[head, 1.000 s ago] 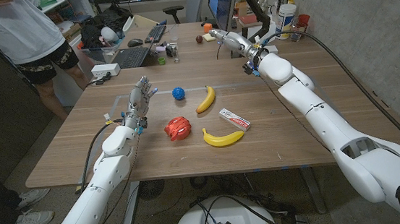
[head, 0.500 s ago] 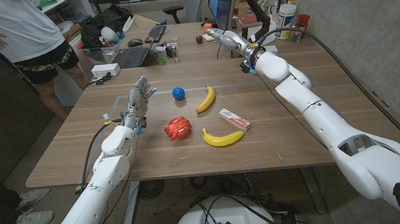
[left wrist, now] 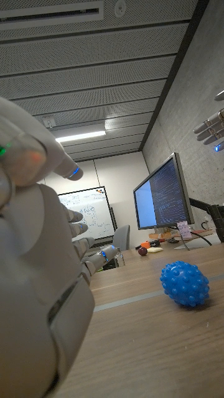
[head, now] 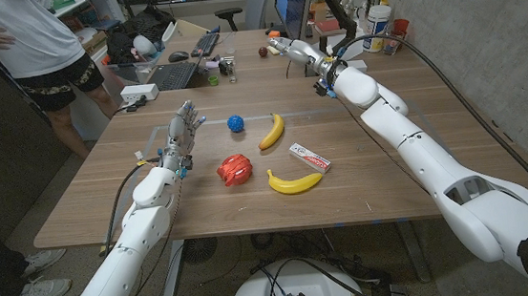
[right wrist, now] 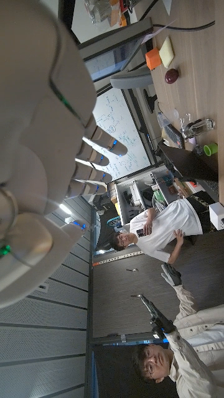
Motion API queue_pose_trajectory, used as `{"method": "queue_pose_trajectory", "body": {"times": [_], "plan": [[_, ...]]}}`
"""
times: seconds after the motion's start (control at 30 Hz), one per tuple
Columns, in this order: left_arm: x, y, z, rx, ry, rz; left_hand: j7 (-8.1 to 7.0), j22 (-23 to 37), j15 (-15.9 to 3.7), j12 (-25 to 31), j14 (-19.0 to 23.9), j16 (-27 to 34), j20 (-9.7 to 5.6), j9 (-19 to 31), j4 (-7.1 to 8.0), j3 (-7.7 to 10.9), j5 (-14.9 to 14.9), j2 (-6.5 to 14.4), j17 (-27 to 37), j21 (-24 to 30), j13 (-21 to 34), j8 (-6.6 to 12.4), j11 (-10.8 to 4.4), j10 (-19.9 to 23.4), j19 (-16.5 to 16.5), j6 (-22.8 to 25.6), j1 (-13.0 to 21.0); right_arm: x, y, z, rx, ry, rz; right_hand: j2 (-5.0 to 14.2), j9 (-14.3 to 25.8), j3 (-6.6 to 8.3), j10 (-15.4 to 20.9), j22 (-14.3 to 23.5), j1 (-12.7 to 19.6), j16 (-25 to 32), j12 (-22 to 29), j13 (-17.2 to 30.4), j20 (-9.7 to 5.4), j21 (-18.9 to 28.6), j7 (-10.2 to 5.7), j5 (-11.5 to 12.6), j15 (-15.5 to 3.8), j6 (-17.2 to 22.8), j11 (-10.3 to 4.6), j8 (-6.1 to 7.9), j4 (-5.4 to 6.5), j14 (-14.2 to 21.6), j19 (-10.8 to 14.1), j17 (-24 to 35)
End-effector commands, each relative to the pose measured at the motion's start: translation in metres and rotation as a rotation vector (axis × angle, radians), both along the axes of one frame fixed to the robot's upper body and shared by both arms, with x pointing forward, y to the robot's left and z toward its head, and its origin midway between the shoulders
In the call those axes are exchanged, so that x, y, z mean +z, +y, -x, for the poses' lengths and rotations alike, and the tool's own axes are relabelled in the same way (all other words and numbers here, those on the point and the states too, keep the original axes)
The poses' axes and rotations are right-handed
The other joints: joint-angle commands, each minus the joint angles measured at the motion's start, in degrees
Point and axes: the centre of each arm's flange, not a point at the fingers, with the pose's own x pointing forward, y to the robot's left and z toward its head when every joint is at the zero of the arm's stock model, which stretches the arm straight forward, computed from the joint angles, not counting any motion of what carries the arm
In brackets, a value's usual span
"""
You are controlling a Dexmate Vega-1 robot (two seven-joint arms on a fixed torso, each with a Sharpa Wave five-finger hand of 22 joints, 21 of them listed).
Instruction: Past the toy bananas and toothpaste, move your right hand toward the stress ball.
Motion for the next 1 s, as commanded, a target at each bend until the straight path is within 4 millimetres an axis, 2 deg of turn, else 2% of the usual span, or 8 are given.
{"method": "queue_pose_trajectory", "body": {"times": [0.03, 0.8, 0.9, 1.0], "plan": [[-0.003, 0.002, 0.003, 0.003, -0.002, 0.0, 0.17, 0.2, -0.6, 0.2, -1.6, 0.2, -2.85, 0.2, 0.16, 0.51, 0.0, 5.4, 0.1, -0.1, 0.3, 0.37, 0.08, -0.4, -1.8, 0.0, -0.5, 0.001, 0.009, 0.005, -0.015, -0.017, 0.025, 5.36, 0.3, 0.34, 0.4, 0.3, 0.8, 0.2, 0.2, 0.2, -3.49, -0.2, 0.02, 0.0, -0.45, 0.5, -0.28, 0.16, -0.09, 0.2, 0.2, 0.1], [-0.003, 0.005, 0.005, -0.001, -0.008, 0.001, 0.07, 0.2, -0.68, 0.2, -1.7, 0.2, -2.88, 0.2, 0.17, 0.53, 0.0, 5.4, 0.1, -0.4, 0.3, 0.33, 0.07, -0.5, -1.7, 0.0, -0.6, 0.001, 0.03, 0.016, -0.059, -0.094, 0.111, 5.54, 0.3, 0.77, 0.6, 0.3, 1.3, 0.3, 0.2, 0.2, -3.8, -0.4, -0.15, -0.1, -0.6, 0.7, -0.37, 0.17, -0.2, 0.5, 0.7, 0.0], [-0.003, 0.005, 0.005, -0.001, -0.009, 0.002, 0.11, 0.2, -0.67, 0.2, -1.7, 0.2, -2.86, 0.2, 0.17, 0.53, 0.0, 5.4, 0.1, -0.4, 0.3, 0.33, 0.08, -0.5, -1.7, 0.0, -0.6, 0.0, 0.031, 0.016, -0.066, -0.101, 0.12, 5.52, 0.3, 1.32, 0.6, 0.3, 2.1, 0.1, 0.2, 0.1, -3.93, -0.5, -0.15, -0.1, -0.61, 0.7, -0.38, 0.14, -0.88, 0.6, 0.9, -0.2], [-0.003, 0.006, 0.006, 0.0, -0.009, 0.002, 0.16, 0.2, -0.63, 0.2, -1.7, 0.2, -2.82, 0.2, 0.17, 0.53, 0.0, 5.4, 0.1, -0.5, 0.3, 0.32, 0.07, -0.4, -1.7, 0.0, -0.6, 0.0, 0.034, 0.016, -0.067, -0.107, 0.13, 5.11, 0.3, 2.04, 0.6, 0.3, 3.6, -0.1, 0.1, 0.1, -3.87, -0.7, -0.14, -0.2, -0.45, 0.6, -0.15, 0.08, -2.12, 0.7, 1.2, -0.6]]}}
